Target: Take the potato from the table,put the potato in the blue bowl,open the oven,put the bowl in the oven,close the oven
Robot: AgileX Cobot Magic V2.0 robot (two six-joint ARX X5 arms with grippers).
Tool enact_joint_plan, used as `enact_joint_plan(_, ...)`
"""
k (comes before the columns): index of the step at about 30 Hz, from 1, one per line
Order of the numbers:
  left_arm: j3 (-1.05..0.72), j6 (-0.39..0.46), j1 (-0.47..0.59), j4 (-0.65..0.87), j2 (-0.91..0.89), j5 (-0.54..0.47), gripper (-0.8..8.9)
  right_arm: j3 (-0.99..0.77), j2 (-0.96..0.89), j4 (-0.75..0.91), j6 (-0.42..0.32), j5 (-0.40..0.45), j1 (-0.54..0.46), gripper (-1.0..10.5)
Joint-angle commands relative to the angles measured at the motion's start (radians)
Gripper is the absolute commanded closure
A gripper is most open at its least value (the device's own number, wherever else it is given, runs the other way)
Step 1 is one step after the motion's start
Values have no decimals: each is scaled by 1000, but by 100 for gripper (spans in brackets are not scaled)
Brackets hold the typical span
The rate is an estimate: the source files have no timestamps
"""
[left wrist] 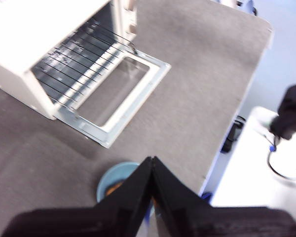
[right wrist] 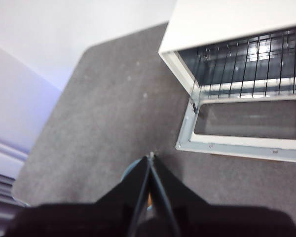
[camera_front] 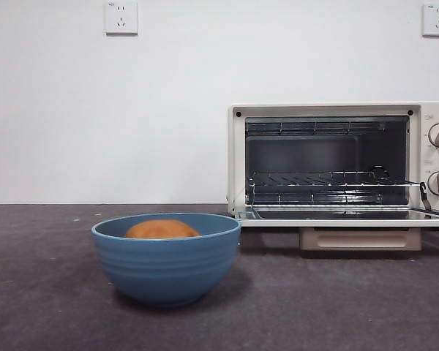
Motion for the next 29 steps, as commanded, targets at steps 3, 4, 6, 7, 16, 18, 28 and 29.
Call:
enact_joint_plan(3,-197,-31,-14,0,-76,-3,819,3,85,50,65,114,194,946)
enact_joint_plan(4,-248,-32,-14,0,-95,-5,819,3,105,61,79,159,252,946)
enact_joint_plan(6,-339,-39,-14,0,-134,-5,819,3,156,85,108,256,369,946)
enact_joint_plan(7,-386,-43,-14,1,-152,-5,819,3,184,97,124,306,434,946)
enact_joint_plan(16,-671,-97,59,47,-354,-3,820,3,520,143,146,491,751,936)
enact_joint_plan(18,-725,-110,113,56,-433,-3,822,3,628,149,146,488,785,935)
enact_joint_plan(28,-884,-70,311,58,-604,137,822,3,913,263,143,491,792,631)
enact_joint_plan(29,-895,-71,315,65,-602,135,822,3,929,262,143,491,792,631)
